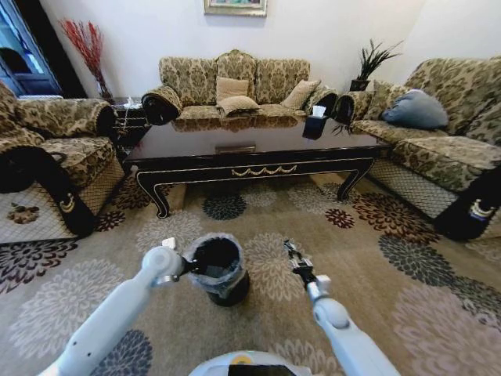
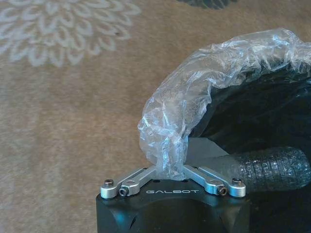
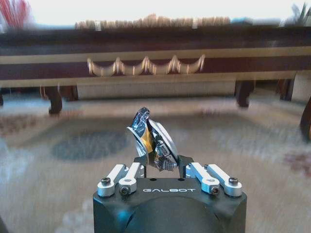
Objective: Move to the front of the table and pick up the trash from the floor, then place it into the trash bin.
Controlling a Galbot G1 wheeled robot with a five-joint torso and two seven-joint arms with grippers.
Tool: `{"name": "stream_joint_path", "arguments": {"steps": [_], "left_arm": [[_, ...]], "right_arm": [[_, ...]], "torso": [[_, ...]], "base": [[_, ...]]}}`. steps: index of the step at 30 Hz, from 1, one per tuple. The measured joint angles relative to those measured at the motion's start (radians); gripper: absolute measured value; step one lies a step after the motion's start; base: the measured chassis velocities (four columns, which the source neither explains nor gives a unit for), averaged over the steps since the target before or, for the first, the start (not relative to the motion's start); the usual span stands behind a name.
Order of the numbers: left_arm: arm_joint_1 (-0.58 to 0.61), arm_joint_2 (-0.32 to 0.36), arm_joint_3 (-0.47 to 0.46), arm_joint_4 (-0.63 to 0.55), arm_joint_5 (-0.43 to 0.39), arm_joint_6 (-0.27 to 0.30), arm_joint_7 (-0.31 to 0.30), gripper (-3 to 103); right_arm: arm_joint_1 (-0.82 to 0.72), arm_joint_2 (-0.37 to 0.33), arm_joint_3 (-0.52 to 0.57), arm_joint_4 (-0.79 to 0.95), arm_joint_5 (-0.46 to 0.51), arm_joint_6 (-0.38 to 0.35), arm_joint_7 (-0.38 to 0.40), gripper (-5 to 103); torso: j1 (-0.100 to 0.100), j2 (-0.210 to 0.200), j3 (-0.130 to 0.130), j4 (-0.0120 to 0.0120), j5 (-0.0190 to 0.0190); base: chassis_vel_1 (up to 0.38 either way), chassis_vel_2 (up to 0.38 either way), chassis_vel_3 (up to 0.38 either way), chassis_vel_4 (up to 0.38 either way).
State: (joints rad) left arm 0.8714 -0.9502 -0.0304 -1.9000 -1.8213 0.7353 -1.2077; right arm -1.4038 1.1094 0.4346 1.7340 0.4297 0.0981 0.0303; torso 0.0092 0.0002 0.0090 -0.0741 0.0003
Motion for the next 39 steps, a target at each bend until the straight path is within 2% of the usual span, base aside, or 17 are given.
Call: {"name": "stream_joint_path", "arguments": {"steps": [2, 4, 7, 8, 12, 15, 24, 26, 39], "left_arm": [[-0.01, -0.009, 0.016, 0.004, 0.005, 0.0, -0.003, 0], [-0.037, -0.042, 0.061, 0.01, 0.019, 0.0, -0.011, 0], [-0.051, -0.061, 0.081, 0.013, 0.024, 0.0, -0.015, 0], [-0.063, -0.075, 0.098, 0.015, 0.026, 0.0, -0.019, 0], [-0.098, -0.099, 0.149, 0.023, 0.03, 0.0, -0.032, 0], [-0.152, -0.116, 0.228, 0.025, 0.025, 0.0, -0.048, 0], [-0.229, -0.142, 0.343, 0.013, -0.004, 0.0, -0.076, 0], [-0.235, -0.145, 0.349, 0.011, -0.007, 0.0, -0.077, 0], [-0.21, -0.139, 0.328, -0.01, -0.006, 0.0, -0.078, 0]], "right_arm": [[-0.024, -0.01, 0.018, 0.039, 0.005, -0.003, 0.0, 32], [-0.094, -0.029, 0.07, 0.164, 0.019, -0.014, 0.0, 32], [-0.133, -0.031, 0.086, 0.224, 0.019, -0.017, 0.0, 32], [-0.16, -0.028, 0.094, 0.267, 0.01, -0.02, 0.001, 32], [-0.234, -0.002, 0.084, 0.377, -0.035, -0.021, 0.0, 32], [-0.284, 0.022, 0.049, 0.449, -0.091, -0.021, -0.002, 32], [-0.328, 0.029, -0.033, 0.487, -0.218, -0.02, -0.015, 32], [-0.342, 0.029, -0.043, 0.487, -0.252, -0.012, -0.02, 32], [-0.378, 0.042, -0.047, 0.487, -0.31, -0.002, -0.032, 30]], "torso": [[0.0, 0.0, 0.0, 0.0001, -0.0004], [0.0, 0.0, 0.0, -0.0001, 0.0], [0.0, 0.0, 0.0, -0.0002, -0.0004], [0.0, 0.0, 0.0, 0.0004, -0.0002], [0.0, 0.0, 0.0, 0.0, -0.0006], [0.0, 0.0, 0.0, -0.0002, -0.0003], [0.0, 0.0, 0.0, -0.0002, -0.0003], [0.0, 0.0, 0.0, -0.0001, -0.0003], [0.0, 0.0, 0.0, -0.0001, -0.0004]], "base": [[0.0, 0.0, 0.0, 0.0], [0.0, 0.0, 0.0, 0.0], [0.0, 0.0, 0.0, 0.0], [0.0, 0.0, 0.0, 0.0], [0.0, 0.0, 0.0, 0.0], [0.0, 0.0, 0.0, 0.0], [0.0, 0.0, 0.0, 0.0], [0.0, 0.0, 0.0, 0.0], [0.0, 0.0, 0.0, 0.0]]}}
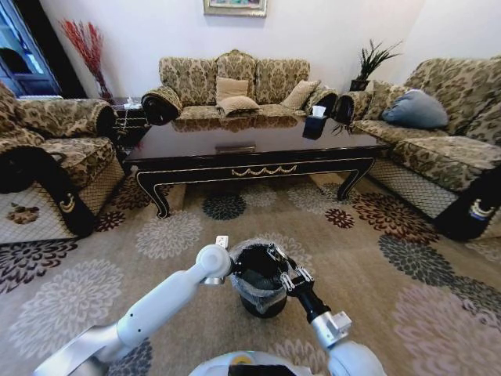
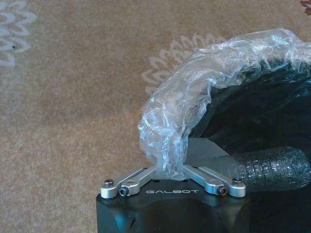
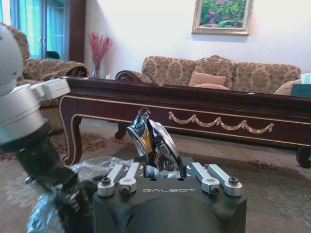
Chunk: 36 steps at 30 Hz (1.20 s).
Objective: Move to the front of the table and pick up the trash from the floor, then place it into the trash bin.
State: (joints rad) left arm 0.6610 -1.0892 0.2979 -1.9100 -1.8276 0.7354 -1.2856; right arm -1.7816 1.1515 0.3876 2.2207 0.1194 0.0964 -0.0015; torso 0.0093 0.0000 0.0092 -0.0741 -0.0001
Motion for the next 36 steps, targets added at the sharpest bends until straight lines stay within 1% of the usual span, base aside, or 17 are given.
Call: {"name": "stream_joint_path", "arguments": {"steps": [3, 4, 6, 7, 9, 10, 11, 12, 13, 14, 15, 16, 18, 24, 26, 30, 36], "left_arm": [[0.013, 0.002, -0.018, -0.001, 0.002, 0.0, 0.0, 0], [0.013, 0.002, -0.018, -0.001, 0.002, 0.0, 0.0, 0], [0.019, -0.003, -0.045, 0.002, 0.001, 0.0, 0.0, 0], [0.02, -0.003, -0.052, 0.003, 0.001, 0.0, 0.0, 0], [0.02, 0.0, -0.06, 0.005, 0.0, 0.0, -0.001, 0], [0.02, 0.0, -0.06, 0.005, 0.0, 0.0, -0.001, 0], [0.02, 0.002, -0.062, 0.005, -0.002, 0.0, -0.001, 0], [0.021, 0.002, -0.063, 0.005, -0.003, 0.0, 0.0, 0], [0.022, 0.003, -0.066, 0.006, -0.003, 0.0, -0.001, 0], [0.022, 0.003, -0.066, 0.006, -0.003, 0.0, -0.001, 0], [0.026, 0.002, -0.071, 0.007, -0.003, 0.0, 0.0, 0], [0.028, 0.002, -0.074, 0.008, -0.002, 0.0, 0.0, 0], [0.035, 0.004, -0.083, 0.009, -0.001, 0.0, 0.0, 0], [0.057, 0.019, -0.127, 0.009, -0.001, 0.0, 0.003, 0], [0.068, 0.03, -0.168, 0.009, -0.002, 0.0, 0.003, 0], [0.092, 0.1, -0.27, 0.018, -0.027, -0.005, 0.002, 0], [0.127, 0.155, -0.336, 0.032, -0.04, -0.017, -0.001, 0]], "right_arm": [[-0.008, 0.008, -0.01, -0.002, -0.016, 0.004, -0.008, 47], [-0.008, 0.008, -0.01, -0.002, -0.016, 0.004, -0.008, 47], [-0.008, 0.016, -0.016, -0.002, -0.019, 0.0, -0.008, 57], [-0.008, 0.018, -0.017, -0.001, -0.02, -0.002, -0.008, 57], [-0.006, 0.02, -0.019, 0.002, -0.02, -0.007, -0.008, 68], [-0.006, 0.02, -0.019, 0.002, -0.02, -0.007, -0.008, 68], [-0.005, 0.02, -0.019, 0.003, -0.02, -0.009, -0.008, 74], [-0.004, 0.019, -0.019, 0.003, -0.02, -0.01, -0.008, 74], [-0.004, 0.019, -0.019, 0.003, -0.02, -0.011, -0.008, 79], [-0.004, 0.019, -0.019, 0.003, -0.02, -0.011, -0.008, 79], [-0.004, 0.02, -0.018, 0.003, -0.019, -0.011, -0.007, 90], [-0.004, 0.021, -0.018, 0.002, -0.019, -0.011, -0.007, 90], [-0.006, 0.027, -0.018, -0.001, -0.019, -0.01, -0.005, 98], [-0.01, 0.039, -0.014, -0.003, -0.016, -0.007, -0.001, 100], [-0.01, 0.043, -0.007, -0.003, -0.013, -0.005, 0.003, 100], [-0.015, 0.043, 0.01, -0.007, -0.003, 0.005, 0.009, 100], [-0.013, 0.049, -0.003, -0.024, -0.01, 0.01, 0.01, 100]], "torso": [[0.0, 0.0, 0.0, 0.0001, -0.0001], [0.0, 0.0, 0.0, 0.0001, -0.0001], [0.0, 0.0, 0.0, 0.0, 0.0], [0.0, 0.0, 0.0, 0.0, -0.0001], [0.0, 0.0, 0.0, 0.0, 0.0], [0.0, 0.0, 0.0, 0.0, 0.0], [0.0, 0.0, 0.0, 0.0001, 0.0], [0.0, 0.0, 0.0, 0.0001, 0.0], [0.0, 0.0, 0.0, 0.0, 0.0], [0.0, 0.0, 0.0, 0.0, 0.0], [0.0, 0.0, 0.0, 0.0, 0.0], [0.0, 0.0, 0.0, 0.0, 0.0], [0.0, 0.0, 0.0, 0.0, 0.0], [0.0, 0.0, 0.0, -0.0001, -0.0001], [0.0, 0.0, 0.0, 0.0, -0.0001], [0.0, 0.0, 0.0, 0.0002, -0.0001], [0.0, 0.0, 0.0, 0.0001, 0.0]], "base": [[0.0, 0.0, 0.0, 0.0], [0.0, 0.0, 0.0, 0.0], [0.0, 0.0, 0.0, 0.0], [0.0, 0.0, 0.0, 0.0], [0.0, 0.0, 0.0, 0.0], [0.0, 0.0, 0.0, 0.0], [0.0, 0.0, 0.0, 0.0], [0.0, 0.0, 0.0, 0.0], [0.0, 0.0, 0.0, 0.0], [0.0, 0.0, 0.0, 0.0], [0.0, 0.0, 0.0, 0.0], [0.0, 0.0, 0.0, 0.0], [0.0, 0.0, 0.0, 0.0], [0.0, 0.0, 0.0, 0.0], [0.0, 0.0, 0.0, 0.0], [0.0, 0.0, 0.0, 0.0], [0.0, 0.0, 0.0, 0.0]]}}
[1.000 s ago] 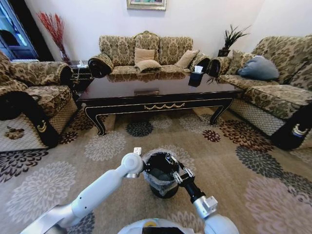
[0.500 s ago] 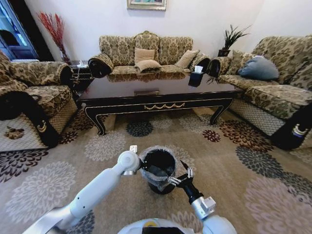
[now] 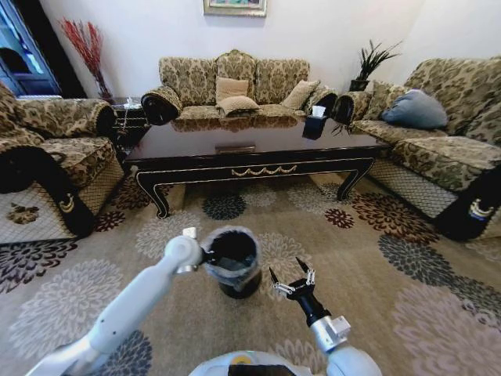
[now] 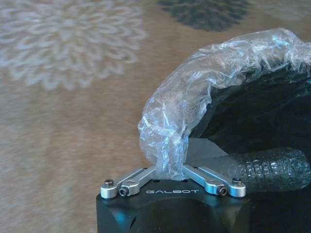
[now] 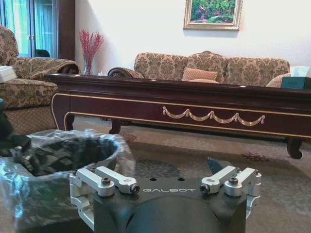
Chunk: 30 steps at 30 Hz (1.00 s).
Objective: Move to the front of the table and pick up the trash from the floor, then place it into the trash bin.
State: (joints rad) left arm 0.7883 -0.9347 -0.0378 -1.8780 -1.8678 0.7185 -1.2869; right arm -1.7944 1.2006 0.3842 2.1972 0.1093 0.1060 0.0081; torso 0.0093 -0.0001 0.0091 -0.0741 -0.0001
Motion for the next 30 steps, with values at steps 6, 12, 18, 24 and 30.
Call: {"name": "stream_joint_path", "arguments": {"steps": [6, 12, 18, 24, 30], "left_arm": [[0.03, 0.032, -0.069, 0.061, 0.0, -0.014, -0.01, 0], [0.04, 0.021, -0.08, 0.104, 0.007, -0.021, -0.016, 0], [0.044, -0.002, -0.078, 0.127, 0.02, -0.021, -0.029, 0], [0.041, 0.002, -0.076, 0.122, 0.016, -0.017, -0.035, -1], [0.044, 0.013, -0.081, 0.112, 0.026, -0.003, -0.028, 20]], "right_arm": [[-0.006, 0.01, -0.019, -0.015, -0.018, 0.007, 0.002, 100], [-0.008, 0.008, -0.018, -0.019, -0.019, 0.01, 0.003, 100], [-0.013, 0.006, -0.013, -0.02, -0.019, 0.011, 0.003, 100], [-0.01, 0.006, -0.017, -0.025, -0.019, 0.012, 0.003, 100], [-0.005, 0.0, -0.015, -0.028, -0.016, 0.012, 0.003, 100]], "torso": [[0.0, 0.0, 0.0, 0.0002, -0.0001], [0.0, 0.0, 0.0, -0.0002, -0.0001], [0.0, 0.0, 0.0, -0.0001, -0.0001], [0.0, 0.0, 0.0, -0.0001, 0.0001], [0.0, 0.0, 0.0, 0.0001, 0.0002]], "base": [[0.0, 0.0, 0.0, 0.0], [0.0, 0.0, 0.0, 0.0], [0.0, 0.0, 0.0, 0.0], [0.0, 0.0, 0.0, 0.0], [0.0, 0.0, 0.0, 0.0]]}}
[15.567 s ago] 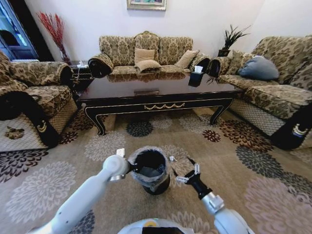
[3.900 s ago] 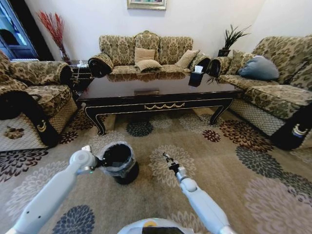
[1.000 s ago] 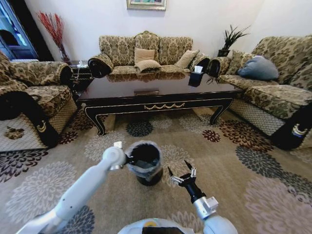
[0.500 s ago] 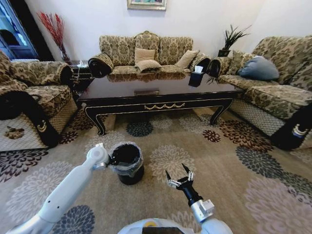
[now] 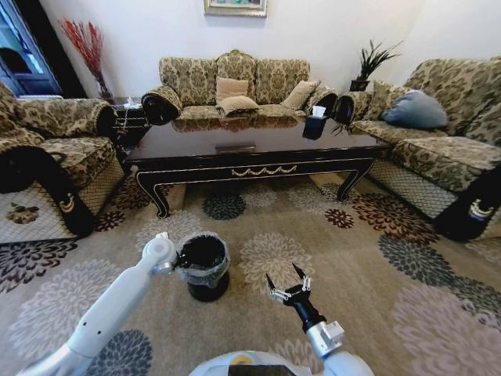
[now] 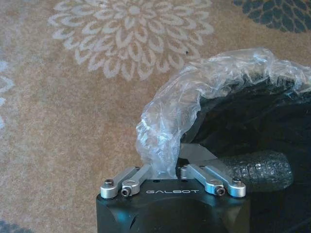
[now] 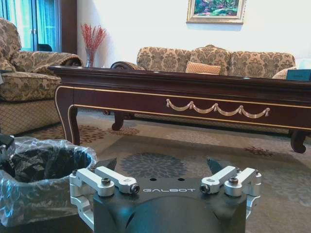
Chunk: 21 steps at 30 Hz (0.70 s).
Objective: Move to the front of the table and pick up the trash from the floor, then place it into the trash bin.
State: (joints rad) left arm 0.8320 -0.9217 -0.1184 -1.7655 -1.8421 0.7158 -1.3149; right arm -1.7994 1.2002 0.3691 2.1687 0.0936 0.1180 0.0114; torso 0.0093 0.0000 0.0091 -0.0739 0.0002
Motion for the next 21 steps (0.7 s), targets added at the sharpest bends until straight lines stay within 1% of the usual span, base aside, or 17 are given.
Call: {"name": "stream_joint_path", "arguments": {"steps": [1, 2, 4, 6, 9, 10, 12, 13, 15, 16, 17, 19, 20, 21], "left_arm": [[0.002, 0.001, -0.002, -0.001, 0.001, 0.0, 0.0, 26], [0.002, 0.001, -0.002, -0.001, 0.001, 0.0, 0.0, 26], [0.01, 0.004, -0.009, -0.008, 0.003, 0.001, 0.0, 36], [0.015, 0.006, -0.011, -0.013, 0.004, 0.001, 0.0, 36], [0.042, 0.015, -0.028, -0.045, 0.016, 0.01, 0.002, 53], [0.042, 0.015, -0.028, -0.045, 0.016, 0.01, 0.002, 53], [0.068, 0.024, -0.051, -0.083, 0.031, 0.016, 0.003, 64], [0.088, 0.032, -0.071, -0.111, 0.041, 0.018, 0.005, 64], [0.121, 0.048, -0.103, -0.156, 0.063, 0.018, 0.019, 74], [0.121, 0.048, -0.103, -0.156, 0.063, 0.018, 0.019, 74], [0.138, 0.056, -0.119, -0.175, 0.082, 0.018, 0.031, 74], [0.184, 0.071, -0.173, -0.22, 0.165, 0.018, 0.086, 86], [0.214, 0.074, -0.203, -0.24, 0.237, 0.019, 0.14, 91], [0.214, 0.074, -0.203, -0.24, 0.237, 0.019, 0.14, 91]], "right_arm": [[0.0, -0.002, 0.002, 0.0, 0.001, 0.0, 0.0, 100], [0.0, -0.002, 0.002, 0.0, 0.001, 0.0, 0.0, 100], [0.0, -0.004, 0.006, 0.0, 0.005, 0.0, 0.0, 100], [0.0, -0.004, 0.007, 0.0, 0.006, 0.0, 0.0, 100], [0.001, -0.003, 0.012, -0.003, 0.008, -0.001, 0.001, 100], [0.001, -0.003, 0.012, -0.003, 0.008, -0.001, 0.001, 100], [0.0, -0.001, 0.014, -0.004, 0.009, -0.001, 0.002, 100], [0.0, 0.001, 0.015, -0.004, 0.011, -0.001, 0.002, 100], [0.0, 0.005, 0.021, -0.001, 0.02, -0.001, 0.003, 100], [0.0, 0.005, 0.021, -0.001, 0.02, -0.001, 0.003, 100], [0.001, 0.006, 0.025, 0.001, 0.029, 0.0, 0.003, 100], [0.006, 0.011, 0.041, 0.004, 0.054, 0.01, 0.0, 100], [0.012, 0.017, 0.058, 0.004, 0.064, 0.016, 0.002, 100], [0.012, 0.017, 0.058, 0.004, 0.064, 0.016, 0.002, 100]], "torso": [[0.0, 0.0, 0.0, -0.0002, -0.0001], [0.0, 0.0, 0.0, -0.0002, -0.0001], [0.0, 0.0, 0.0, -0.0003, -0.0001], [0.0, 0.0, 0.0, -0.0003, -0.0002], [0.0, 0.0, 0.0, -0.0003, -0.0002], [0.0, 0.0, 0.0, -0.0003, -0.0002], [0.0, 0.0, 0.0, -0.0003, -0.0002], [0.0, 0.0, 0.0, -0.0003, -0.0002], [0.0, 0.0, 0.0, -0.0001, -0.0003], [0.0, 0.0, 0.0, -0.0001, -0.0003], [0.0, 0.0, 0.0, -0.0002, -0.0001], [0.0, 0.0, 0.0, -0.0002, -0.0002], [0.0, 0.0, 0.0, -0.0003, 0.0], [0.0, 0.0, 0.0, -0.0003, 0.0]], "base": [[0.0, 0.0, 0.0, 0.0], [0.0, 0.0, 0.0, 0.0], [0.0, 0.0, 0.0, 0.0], [0.0, 0.0, 0.0, 0.0], [0.0, 0.0, 0.0, 0.0], [0.0, 0.0, 0.0, 0.0], [0.0, 0.0, 0.0, 0.0], [0.0, 0.0, 0.0, 0.0], [0.0, 0.0, 0.0, 0.0], [0.0, 0.0, 0.0, 0.0], [0.0, 0.0, 0.0, 0.0], [0.0, 0.0, 0.0, 0.0], [0.0, 0.0, 0.0, 0.0], [0.0, 0.0, 0.0, 0.0]]}}
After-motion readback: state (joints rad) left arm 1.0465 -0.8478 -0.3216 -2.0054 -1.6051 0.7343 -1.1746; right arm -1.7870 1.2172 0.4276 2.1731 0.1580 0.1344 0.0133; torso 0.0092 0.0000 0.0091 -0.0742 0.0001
